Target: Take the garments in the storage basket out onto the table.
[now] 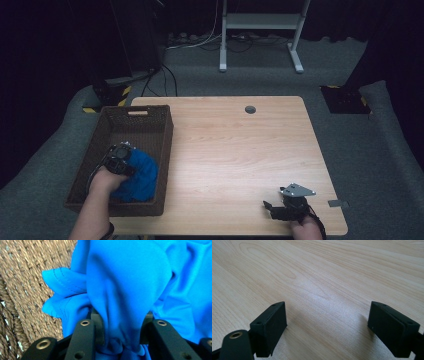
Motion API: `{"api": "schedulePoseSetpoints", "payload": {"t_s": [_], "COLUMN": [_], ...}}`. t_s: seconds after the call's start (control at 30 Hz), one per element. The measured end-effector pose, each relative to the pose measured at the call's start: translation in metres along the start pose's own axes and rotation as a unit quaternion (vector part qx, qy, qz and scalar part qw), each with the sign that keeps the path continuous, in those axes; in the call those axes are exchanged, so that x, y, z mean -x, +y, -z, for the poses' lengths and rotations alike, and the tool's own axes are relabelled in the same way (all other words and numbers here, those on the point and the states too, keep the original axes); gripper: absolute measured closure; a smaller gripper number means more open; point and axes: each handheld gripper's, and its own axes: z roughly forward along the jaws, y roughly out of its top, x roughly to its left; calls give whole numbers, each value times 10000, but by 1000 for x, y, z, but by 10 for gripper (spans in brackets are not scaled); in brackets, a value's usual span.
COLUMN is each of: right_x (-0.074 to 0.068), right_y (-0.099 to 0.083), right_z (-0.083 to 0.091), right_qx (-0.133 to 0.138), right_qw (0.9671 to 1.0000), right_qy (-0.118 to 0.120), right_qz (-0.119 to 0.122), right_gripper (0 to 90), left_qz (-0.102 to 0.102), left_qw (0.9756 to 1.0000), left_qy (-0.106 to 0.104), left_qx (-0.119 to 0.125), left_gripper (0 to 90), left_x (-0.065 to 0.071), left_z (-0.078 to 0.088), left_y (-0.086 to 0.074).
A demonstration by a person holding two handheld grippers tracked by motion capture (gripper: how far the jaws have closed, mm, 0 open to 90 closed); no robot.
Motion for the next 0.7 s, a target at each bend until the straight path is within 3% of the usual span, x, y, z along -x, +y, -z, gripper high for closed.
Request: {"api": "schedulePoseSetpoints", "payload": {"t_s": [0.2,0.37,0.7], "right_x": [0,0,0], "right_y": [0,0,0], "right_z": [0,0,0], "right_qx": [8,7,1], "right_qw": [10000,10000,10000], "right_qy": [21,23,6], "right_qz": [-25,-35,2], "right_gripper": [153,153,152], "left_qz": [33,-55,79], "left_qw": [9993,9978,9907], "left_qy": [-78,-209,-338], "left_qx": [375,633,1318], "left_gripper": [685,693,694], "left_x": [2,7,9], "left_z": [11,22,36], "left_y": [-1,-1,-9]}}
